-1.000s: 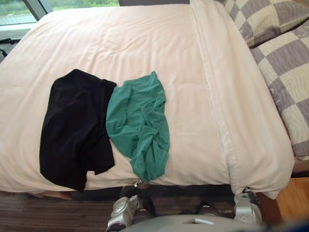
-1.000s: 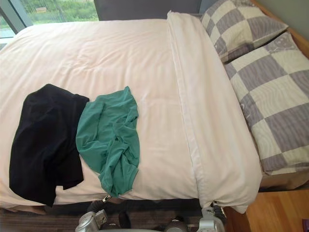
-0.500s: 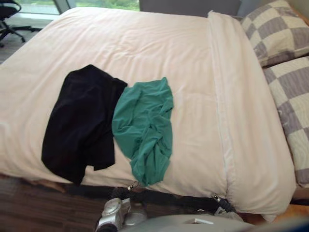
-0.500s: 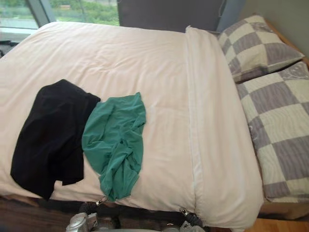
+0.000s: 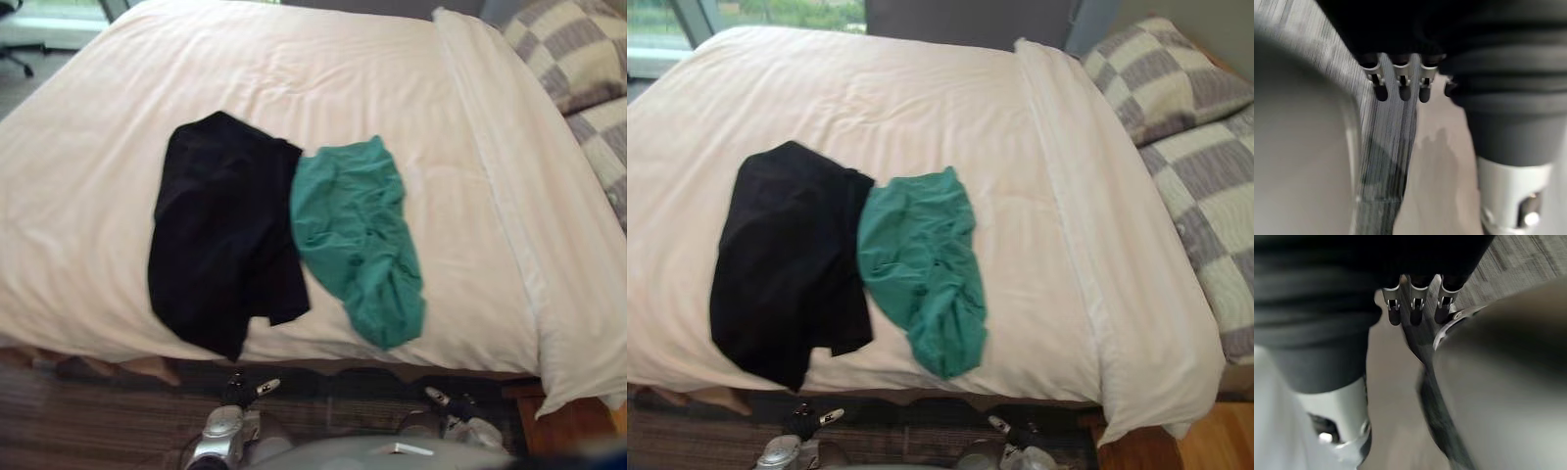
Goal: Tidy the bed and pick cloth on bed and put in laundry
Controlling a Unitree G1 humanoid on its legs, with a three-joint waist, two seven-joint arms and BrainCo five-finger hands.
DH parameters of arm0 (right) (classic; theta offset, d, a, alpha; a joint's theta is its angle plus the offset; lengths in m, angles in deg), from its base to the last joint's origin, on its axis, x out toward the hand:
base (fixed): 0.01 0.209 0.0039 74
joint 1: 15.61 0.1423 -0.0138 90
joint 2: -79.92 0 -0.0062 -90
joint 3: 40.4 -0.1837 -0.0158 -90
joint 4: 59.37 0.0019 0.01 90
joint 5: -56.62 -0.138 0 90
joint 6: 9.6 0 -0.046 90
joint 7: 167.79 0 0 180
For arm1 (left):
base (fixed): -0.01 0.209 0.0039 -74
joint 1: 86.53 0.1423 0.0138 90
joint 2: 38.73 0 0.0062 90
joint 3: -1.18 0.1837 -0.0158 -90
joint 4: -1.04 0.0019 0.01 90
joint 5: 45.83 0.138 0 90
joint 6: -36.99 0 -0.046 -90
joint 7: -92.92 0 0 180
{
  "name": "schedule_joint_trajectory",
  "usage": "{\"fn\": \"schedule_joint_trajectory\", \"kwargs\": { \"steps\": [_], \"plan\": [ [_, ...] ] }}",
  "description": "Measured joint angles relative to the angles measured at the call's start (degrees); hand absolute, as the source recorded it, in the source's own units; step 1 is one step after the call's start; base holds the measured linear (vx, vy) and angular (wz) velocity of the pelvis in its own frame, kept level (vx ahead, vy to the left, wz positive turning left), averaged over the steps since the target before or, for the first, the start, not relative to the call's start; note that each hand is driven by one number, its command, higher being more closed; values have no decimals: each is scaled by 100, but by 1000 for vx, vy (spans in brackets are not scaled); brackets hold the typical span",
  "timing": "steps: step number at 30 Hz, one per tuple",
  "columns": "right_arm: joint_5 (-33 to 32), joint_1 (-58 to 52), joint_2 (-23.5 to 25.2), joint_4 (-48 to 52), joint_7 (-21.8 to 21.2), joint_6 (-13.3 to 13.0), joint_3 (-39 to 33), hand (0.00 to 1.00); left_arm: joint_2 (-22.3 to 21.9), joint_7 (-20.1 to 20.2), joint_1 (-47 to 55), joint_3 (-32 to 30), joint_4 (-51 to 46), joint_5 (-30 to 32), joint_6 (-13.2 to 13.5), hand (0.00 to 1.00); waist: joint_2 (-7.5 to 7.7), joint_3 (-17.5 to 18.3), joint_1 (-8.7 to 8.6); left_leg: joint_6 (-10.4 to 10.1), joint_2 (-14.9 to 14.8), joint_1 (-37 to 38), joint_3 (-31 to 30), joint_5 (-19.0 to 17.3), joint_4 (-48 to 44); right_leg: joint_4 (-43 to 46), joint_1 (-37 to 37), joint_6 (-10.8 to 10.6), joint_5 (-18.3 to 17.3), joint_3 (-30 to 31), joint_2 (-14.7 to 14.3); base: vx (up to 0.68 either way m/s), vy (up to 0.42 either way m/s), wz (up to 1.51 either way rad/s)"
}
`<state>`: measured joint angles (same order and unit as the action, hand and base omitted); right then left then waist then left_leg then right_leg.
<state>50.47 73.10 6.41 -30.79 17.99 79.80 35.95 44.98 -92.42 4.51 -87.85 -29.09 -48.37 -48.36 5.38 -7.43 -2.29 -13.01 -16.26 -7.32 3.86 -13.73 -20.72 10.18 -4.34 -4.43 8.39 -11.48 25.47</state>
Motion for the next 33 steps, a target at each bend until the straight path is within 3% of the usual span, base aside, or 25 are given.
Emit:
{"fn": "schedule_joint_trajectory", "kwargs": {
  "steps": [1, 2, 3, 5, 7, 8, 10, 12, 14, 15, 16, 17, 20, 21, 23, 24, 25, 27, 28, 29, 30, 31, 32, 33],
  "plan": [
    [79, 63, -110, 63, 28, 20, 294, 0, -72, 1, -6, 25, -1, 3, -2, 0, -61, -3, -6, 108, 16, 249, 277, 279, 496, 522, -300, 259, -194, -600, -102, -34, 257, -88],
    [83, 130, -189, 85, 1, 23, 611, 0, -139, 2, -14, 87, 3, 3, -5, 0, -174, -19, -40, 158, 6, 500, 483, 549, 938, 958, -410, 129, -680, -1045, -406, 9, 219, -76],
    [86, 151, -195, 125, -18, 17, 732, 0, -167, 3, -7, 132, 6, 3, -7, 0, -241, -16, -36, 177, -7, 553, 529, 651, 1093, 1142, -465, 103, -944, -1080, -625, 29, 163, -55],
    [253, 164, -200, 375, -105, -44, 991, 0, -292, 2, -127, 252, 0, 150, -21, 0, -418, -70, -31, 263, 6, 583, 697, 880, 1353, 1271, -424, -21, -1929, -983, -1473, -8, 81, -37],
    [319, 200, -174, 485, -138, -120, 1039, 0, -381, 3, -199, 256, 8, 272, -64, 0, -483, -167, -53, 336, 71, 640, 674, 929, 1369, 1040, -207, -43, -2204, -946, -1565, -68, -25, 0],
    [328, 200, -155, 541, -143, -182, 1051, 0, -448, 5, -199, 314, 8, 396, -73, 0, -514, -222, -97, 560, 130, 692, 667, 1078, 1440, 979, -84, 8, -2221, -1001, -1544, -92, -68, 22],
    [366, 157, -175, 532, -142, -225, 1046, 0, -547, 16, -168, 411, 8, 441, -74, 0, -518, -235, -127, 729, 205, 745, 645, 1188, 1548, 852, 88, 47, -2264, -1134, -1530, -70, -96, 42],
    [438, 151, -188, 531, -148, -225, 1046, 0, -591, 17, -133, 407, 8, 441, -75, 0, -543, -267, -123, 744, 306, 679, 621, 1194, 1481, 782, 223, 23, -2380, -1271, -1526, -24, -71, 59],
    [490, 204, -283, 514, -163, -225, 1056, 0, -608, 16, -239, 341, -25, 433, -54, 0, -561, -481, -131, 665, 364, 208, 412, 1178, 635, 876, 267, 31, -2384, -1301, -1449, -23, -34, 56],
    [513, 308, -369, 475, -162, -213, 1114, 0, -607, 11, -329, 255, -102, 411, -24, 0, -588, -664, -96, 524, 406, -131, 244, 1185, -23, 1028, 244, 35, -2430, -1301, -1345, -32, 25, 31],
    [523, 417, -457, 410, -158, -191, 1200, 0, -615, 10, -415, 102, -243, 311, -20, 0, -613, -888, -80, 132, 462, -508, 32, 1258, -773, 1285, 195, 31, -2497, -1247, -1213, -25, 73, 13],
    [524, 468, -570, 396, -156, -156, 1213, 0, -637, -2, -470, 42, -273, 250, -5, 0, -638, -983, -69, -123, 534, -767, -77, 1376, -1210, 1499, 69, 33, -2540, -1047, -1117, -6, 105, -3],
    [524, 557, -533, 313, -139, -131, 1179, 0, -526, -3, -470, 58, -244, 89, -5, 0, -657, -991, -50, -105, 396, -851, 225, 1394, -1254, 1375, -32, 51, -2458, -869, -985, 24, 110, -21],
    [525, 563, -530, 320, -133, -102, 1127, 0, -512, -3, -446, 51, -227, 81, -5, 0, -662, -995, -57, 273, 103, -755, 473, 1124, -1236, 1298, -29, 33, -2414, -843, -1021, 43, 166, -30],
    [526, 549, -527, 321, -128, -100, 1049, 0, -570, 0, -415, 55, -234, 84, 4, 0, -687, -977, -74, 530, -303, -566, 484, 908, -950, 1288, 11, -48, -2368, -786, -1015, 54, 183, -18],
    [527, 542, -527, 319, -131, -99, 1041, 0, -635, 1, -417, 62, -238, 85, 21, 0, -686, -975, -123, 533, -515, -488, 343, 907, -530, 1242, 37, -164, -2303, -766, -965, 57, 251, -1],
    [528, 544, -527, 320, -135, -99, 1036, 0, -668, 2, -417, 78, -240, 86, 27, 0, -682, -973, -140, 546, -582, -480, 233, 920, -330, 1205, 50, -225, -2269, -767, -920, 60, 349, 10],
    [531, 526, -529, 312, -145, -96, 1017, 0, -734, 5, -410, 154, -247, 90, 76, 0, -734, -898, -143, 606, -672, -484, -29, 1002, 233, 1000, 104, -543, -2083, -755, -792, 69, 435, 8],
    [533, 458, -555, 320, -163, -101, 1018, 0, -793, 0, -355, 229, -231, 103, 72, 0, -819, -758, -145, 671, -669, -483, -85, 1428, 602, 733, 144, -852, -1903, -731, -682, 136, 770, 9],
    [526, 380, -617, 322, -174, -96, 964, 0, -832, 4, -309, 303, -221, 103, 79, 0, -872, -623, -154, 4, -525, -427, -76, 1222, 788, 418, 247, -989, -1727, -697, -582, 120, 665, 22],
    [531, 360, -552, 313, -175, -99, 918, 0, -826, 13, -323, 354, -224, 103, 74, 0, -768, -593, -163, -175, -365, -399, -63, 1170, 912, 263, 305, -964, -1649, -665, -462, 109, 631, 40],
    [584, 309, -265, 312, -227, -74, 844, 0, -569, 10, -342, 418, -222, 93, 74, 0, -374, -521, -124, -81, 99, -373, 57, 1263, 1062, -99, 343, -952, -1309, -433, -222, 88, 397, 22],
    [594, 351, -102, 319, -271, -59, 857, 0, -365, 3, -323, 412, -159, 87, 57, 0, -277, -457, -42, -75, 162, -304, 190, 1265, 1144, -216, 320, -795, -827, -454, -186, 94, 455, -5],
    [626, 389, -36, 338, -285, -42, 908, 0, -277, 1, -285, 398, -157, 85, 48, 0, -264, -440, 11, -73, 126, -221, 288, 1266, 1174, -191, 262, -630, -585, -496, -206, 68, 333, -58]
  ]
}}
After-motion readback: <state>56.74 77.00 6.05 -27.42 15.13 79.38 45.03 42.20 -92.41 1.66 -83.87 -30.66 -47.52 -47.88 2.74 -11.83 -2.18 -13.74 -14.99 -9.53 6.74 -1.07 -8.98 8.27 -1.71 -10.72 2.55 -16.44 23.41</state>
